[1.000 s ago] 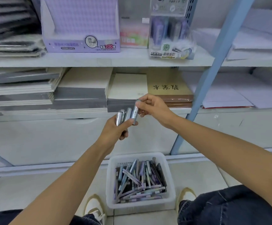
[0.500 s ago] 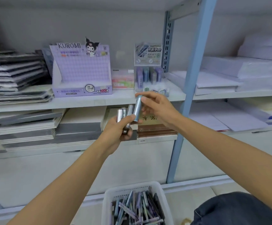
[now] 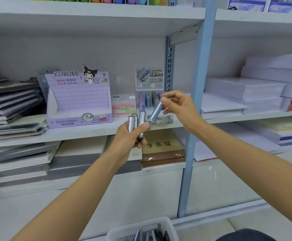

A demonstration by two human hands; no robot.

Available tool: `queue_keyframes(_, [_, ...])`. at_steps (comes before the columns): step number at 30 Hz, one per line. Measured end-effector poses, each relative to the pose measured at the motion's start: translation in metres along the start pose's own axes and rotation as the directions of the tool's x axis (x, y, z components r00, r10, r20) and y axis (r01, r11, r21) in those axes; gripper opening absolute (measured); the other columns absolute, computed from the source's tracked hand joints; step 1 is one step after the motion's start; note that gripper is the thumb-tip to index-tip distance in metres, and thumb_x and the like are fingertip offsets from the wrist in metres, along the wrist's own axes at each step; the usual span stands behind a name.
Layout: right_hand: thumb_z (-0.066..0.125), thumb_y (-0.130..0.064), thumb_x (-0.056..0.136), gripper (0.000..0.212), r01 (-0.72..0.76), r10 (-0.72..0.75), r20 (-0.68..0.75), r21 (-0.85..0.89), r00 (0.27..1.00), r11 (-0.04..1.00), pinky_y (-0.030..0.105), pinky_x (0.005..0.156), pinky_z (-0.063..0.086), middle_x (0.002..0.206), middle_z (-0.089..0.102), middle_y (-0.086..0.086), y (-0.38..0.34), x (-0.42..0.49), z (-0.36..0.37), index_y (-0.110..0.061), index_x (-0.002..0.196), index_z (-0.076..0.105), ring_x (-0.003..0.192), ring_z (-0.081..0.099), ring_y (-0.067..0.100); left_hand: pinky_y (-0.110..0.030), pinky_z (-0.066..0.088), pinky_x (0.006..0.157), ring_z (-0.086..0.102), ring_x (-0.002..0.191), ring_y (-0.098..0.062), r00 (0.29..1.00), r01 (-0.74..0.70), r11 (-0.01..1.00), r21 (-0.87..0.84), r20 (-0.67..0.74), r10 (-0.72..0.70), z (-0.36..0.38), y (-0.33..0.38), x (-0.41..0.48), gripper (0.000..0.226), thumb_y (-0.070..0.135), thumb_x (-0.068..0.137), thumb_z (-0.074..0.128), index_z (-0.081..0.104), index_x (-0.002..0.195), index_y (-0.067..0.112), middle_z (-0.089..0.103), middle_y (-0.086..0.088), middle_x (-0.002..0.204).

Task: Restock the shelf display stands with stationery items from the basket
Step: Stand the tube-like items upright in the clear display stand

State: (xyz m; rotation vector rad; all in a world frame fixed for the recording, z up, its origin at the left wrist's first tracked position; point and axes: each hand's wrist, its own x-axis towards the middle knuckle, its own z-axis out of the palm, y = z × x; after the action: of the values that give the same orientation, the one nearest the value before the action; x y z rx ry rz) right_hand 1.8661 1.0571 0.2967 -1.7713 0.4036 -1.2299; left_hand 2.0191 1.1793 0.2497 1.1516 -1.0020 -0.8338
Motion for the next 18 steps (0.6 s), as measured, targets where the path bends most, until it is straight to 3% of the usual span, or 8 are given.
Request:
queue_keyframes(3, [0.068, -0.012, 0.089, 0.013, 0.002, -0.019, -0.189, -0.093, 0.982, 0.996, 0.025, 0.065, 0.056, 0.087, 0.064, 0.009, 0.002, 0.025, -0.018, -0.007, 0.097, 0.06, 0.073, 0.065, 0.016, -0.019, 0.039, 0.043, 0.052, 0.048, -0.01, 0.999, -0.03, 0.999, 0.03, -0.01, 0.03, -0.001, 0.006, 0.016, 0.032, 0.029, 0.09, 0.067, 0.058, 0.105, 0.002, 0.065, 0.008, 0.066])
queue_keyframes(7, [0.068, -0.013, 0.089, 0.014, -0.052, -0.025, -0.288, -0.258, 0.957, 0.965, 0.03, 0.066, 0.056, 0.092, 0.061, 0.018, 0.016, 0.053, -0.033, -0.009, 0.094, 0.056, 0.079, 0.061, 0.026, -0.017, 0.036, 0.041, 0.051, 0.048, -0.009, 0.999, -0.054, 0.998, 0.015, 0.007, 0.054, -0.004, 0.009, 0.034, 0.023, 0.032, 0.09, 0.066, 0.059, 0.091, 0.01, 0.065, 0.004, 0.07])
queue_keyframes(11, [0.07, -0.016, 0.088, 0.016, -0.06, -0.035, -0.26, -0.349, 0.965, 0.935, 0.036, 0.069, 0.056, 0.092, 0.064, 0.022, 0.026, 0.07, -0.034, -0.012, 0.089, 0.054, 0.077, 0.061, 0.028, -0.017, 0.036, 0.041, 0.05, 0.047, -0.008, 0.999, -0.038, 0.999, -0.004, -0.019, 0.038, -0.007, 0.009, 0.048, 0.022, 0.034, 0.088, 0.068, 0.06, 0.093, 0.014, 0.067, 0.003, 0.071])
queue_keyframes(15, [0.07, -0.015, 0.088, 0.014, 0.057, -0.092, -0.153, -0.222, 0.984, 0.973, 0.022, 0.06, 0.055, 0.077, 0.065, 0.005, 0.027, 0.076, -0.025, -0.015, 0.086, 0.055, 0.065, 0.065, 0.011, -0.018, 0.036, 0.043, 0.048, 0.046, -0.008, 0.999, -0.028, 1.0, 0.009, -0.031, 0.028, -0.012, 0.008, 0.056, 0.027, 0.036, 0.087, 0.068, 0.06, 0.093, 0.011, 0.064, 0.005, 0.062])
queue_keyframes(18, [0.071, -0.018, 0.087, 0.015, 0.113, -0.136, -0.092, -0.222, 0.986, 0.969, 0.02, 0.067, 0.054, 0.083, 0.065, 0.003, 0.026, 0.079, -0.014, -0.014, 0.091, 0.056, 0.073, 0.064, 0.011, -0.018, 0.036, 0.043, 0.047, 0.046, -0.008, 0.999, -0.032, 0.999, 0.021, -0.019, 0.032, -0.016, 0.007, 0.059, 0.031, 0.035, 0.089, 0.066, 0.059, 0.098, 0.007, 0.062, 0.007, 0.056])
